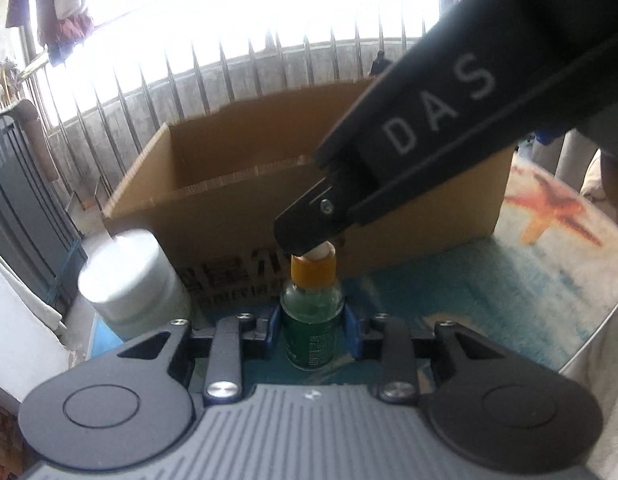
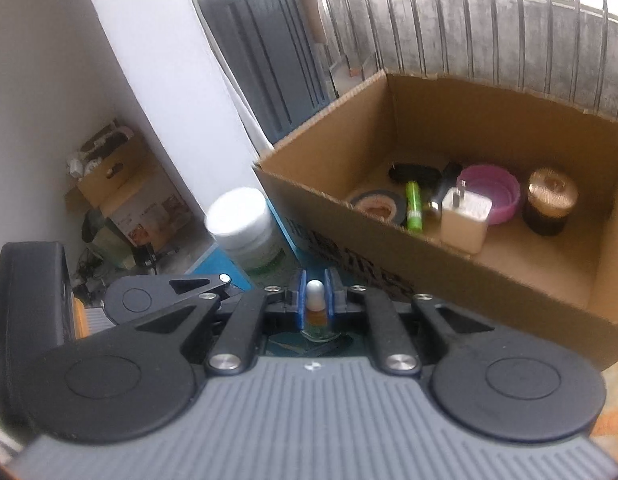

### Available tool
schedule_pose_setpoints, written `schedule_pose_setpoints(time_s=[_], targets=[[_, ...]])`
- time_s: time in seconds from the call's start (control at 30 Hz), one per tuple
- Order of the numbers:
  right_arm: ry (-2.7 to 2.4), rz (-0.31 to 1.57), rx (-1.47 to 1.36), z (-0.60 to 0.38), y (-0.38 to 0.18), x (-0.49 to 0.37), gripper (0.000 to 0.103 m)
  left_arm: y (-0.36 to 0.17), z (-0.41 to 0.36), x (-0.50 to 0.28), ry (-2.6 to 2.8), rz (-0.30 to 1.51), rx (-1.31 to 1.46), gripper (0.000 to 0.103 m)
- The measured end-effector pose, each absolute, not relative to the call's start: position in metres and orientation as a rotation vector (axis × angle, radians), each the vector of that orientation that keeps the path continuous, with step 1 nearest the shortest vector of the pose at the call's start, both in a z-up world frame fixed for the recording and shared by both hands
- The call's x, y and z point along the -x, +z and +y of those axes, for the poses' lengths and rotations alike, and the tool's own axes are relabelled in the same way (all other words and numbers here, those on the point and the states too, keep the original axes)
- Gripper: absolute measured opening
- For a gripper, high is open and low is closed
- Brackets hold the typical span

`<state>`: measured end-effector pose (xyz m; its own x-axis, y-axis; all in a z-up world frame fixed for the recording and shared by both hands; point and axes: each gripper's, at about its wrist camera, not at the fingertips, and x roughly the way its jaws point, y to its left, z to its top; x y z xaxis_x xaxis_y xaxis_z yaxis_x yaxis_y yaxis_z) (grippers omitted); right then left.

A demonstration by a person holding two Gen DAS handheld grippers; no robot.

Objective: Organize rigid objects
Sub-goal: 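Close the right tool on the dropper bottle and lift it, then carry the dropper bottle into the box and open the right tool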

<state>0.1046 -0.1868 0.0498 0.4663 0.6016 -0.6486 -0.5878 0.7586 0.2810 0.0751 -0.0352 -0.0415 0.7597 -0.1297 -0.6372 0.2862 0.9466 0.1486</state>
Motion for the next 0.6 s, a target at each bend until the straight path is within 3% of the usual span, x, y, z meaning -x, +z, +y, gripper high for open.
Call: schedule_pose_setpoints(time_s=[0.4,0.6], targets=[[0.759,0.509,0.004,-0.217,0.162,-0.086,0.008,0.06,-0.051,-0.084,-0.203,0.451,-0.215,0.033],[0.697,0.528,-0.012,-0.242,0.166,-0.123,0.008,0.052,-0.075,-0.112,-0.248,0.461,-0.193,0.033]])
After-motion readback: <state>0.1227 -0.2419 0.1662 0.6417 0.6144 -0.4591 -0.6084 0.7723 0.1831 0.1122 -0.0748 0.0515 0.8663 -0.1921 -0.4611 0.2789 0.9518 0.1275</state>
